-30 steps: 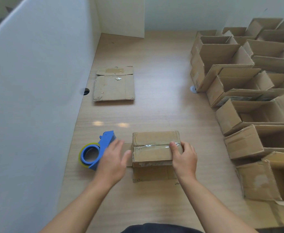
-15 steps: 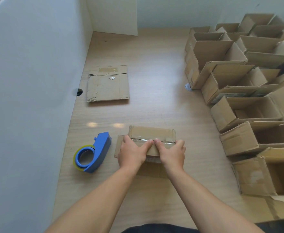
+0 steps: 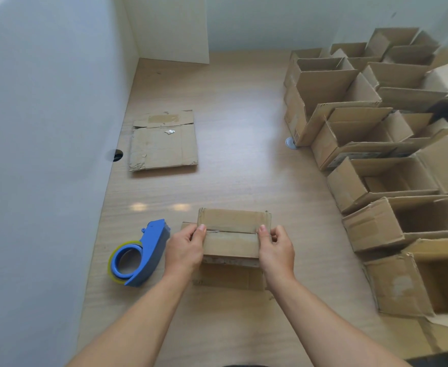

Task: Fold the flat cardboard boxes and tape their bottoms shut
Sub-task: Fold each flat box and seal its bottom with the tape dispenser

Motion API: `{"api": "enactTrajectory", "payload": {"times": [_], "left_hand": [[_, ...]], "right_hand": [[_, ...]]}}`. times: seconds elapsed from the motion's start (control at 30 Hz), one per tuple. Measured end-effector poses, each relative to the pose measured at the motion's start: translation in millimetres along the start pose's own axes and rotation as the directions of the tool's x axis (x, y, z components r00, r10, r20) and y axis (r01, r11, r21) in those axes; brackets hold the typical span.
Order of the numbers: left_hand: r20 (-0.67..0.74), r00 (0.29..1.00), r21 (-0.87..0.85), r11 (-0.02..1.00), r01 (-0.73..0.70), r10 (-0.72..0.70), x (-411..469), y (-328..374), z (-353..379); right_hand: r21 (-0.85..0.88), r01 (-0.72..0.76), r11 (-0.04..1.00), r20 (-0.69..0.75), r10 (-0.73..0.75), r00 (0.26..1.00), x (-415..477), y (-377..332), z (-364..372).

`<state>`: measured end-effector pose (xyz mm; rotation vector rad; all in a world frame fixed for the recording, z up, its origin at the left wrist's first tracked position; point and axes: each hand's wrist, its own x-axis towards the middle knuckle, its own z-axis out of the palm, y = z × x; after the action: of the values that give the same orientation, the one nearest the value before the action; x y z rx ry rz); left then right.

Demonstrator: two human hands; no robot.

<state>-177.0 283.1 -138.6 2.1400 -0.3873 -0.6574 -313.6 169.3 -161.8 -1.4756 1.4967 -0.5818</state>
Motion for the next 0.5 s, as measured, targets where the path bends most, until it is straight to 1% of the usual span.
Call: {"api": "enactTrajectory", "payload": {"times": [0.1, 0.17, 0.23, 0.33, 0.4, 0.5], "left_hand": [[-0.025, 0.998, -0.060, 0.997, 0.052, -0.054, -5, 2, 2], [-0.064, 0.993, -0.071, 0.993, 0.093, -0.097, -8, 7, 4], [-0.073, 0.989, -0.065, 0.990, 0.127, -0.132, -9, 13, 5], [-0.021, 0.996, 0.029, 0.995, 0.092, -0.091, -7, 14, 7], [0.006, 0.998, 0.122, 0.990, 0.067, -0.069, -8, 12, 11], [-0.001, 0.995, 0.206, 0.974, 0.094, -0.096, -12, 14, 18]], "right_hand": [[0.023, -0.020, 1.000, 0.000, 0.020, 1.000, 0, 0, -1], [0.032, -0.037, 0.999, -0.017, 0.038, 0.999, 0, -3, -5], [0.017, -0.057, 0.998, -0.003, 0.057, 0.998, -2, -7, -8], [-0.047, -0.065, 0.997, 0.054, 0.068, 0.996, -2, -11, -9], [-0.069, -0.054, 0.996, 0.052, 0.057, 0.997, -2, -11, -5], [-0.102, -0.046, 0.994, 0.031, 0.050, 0.998, -5, -12, 4]]}}
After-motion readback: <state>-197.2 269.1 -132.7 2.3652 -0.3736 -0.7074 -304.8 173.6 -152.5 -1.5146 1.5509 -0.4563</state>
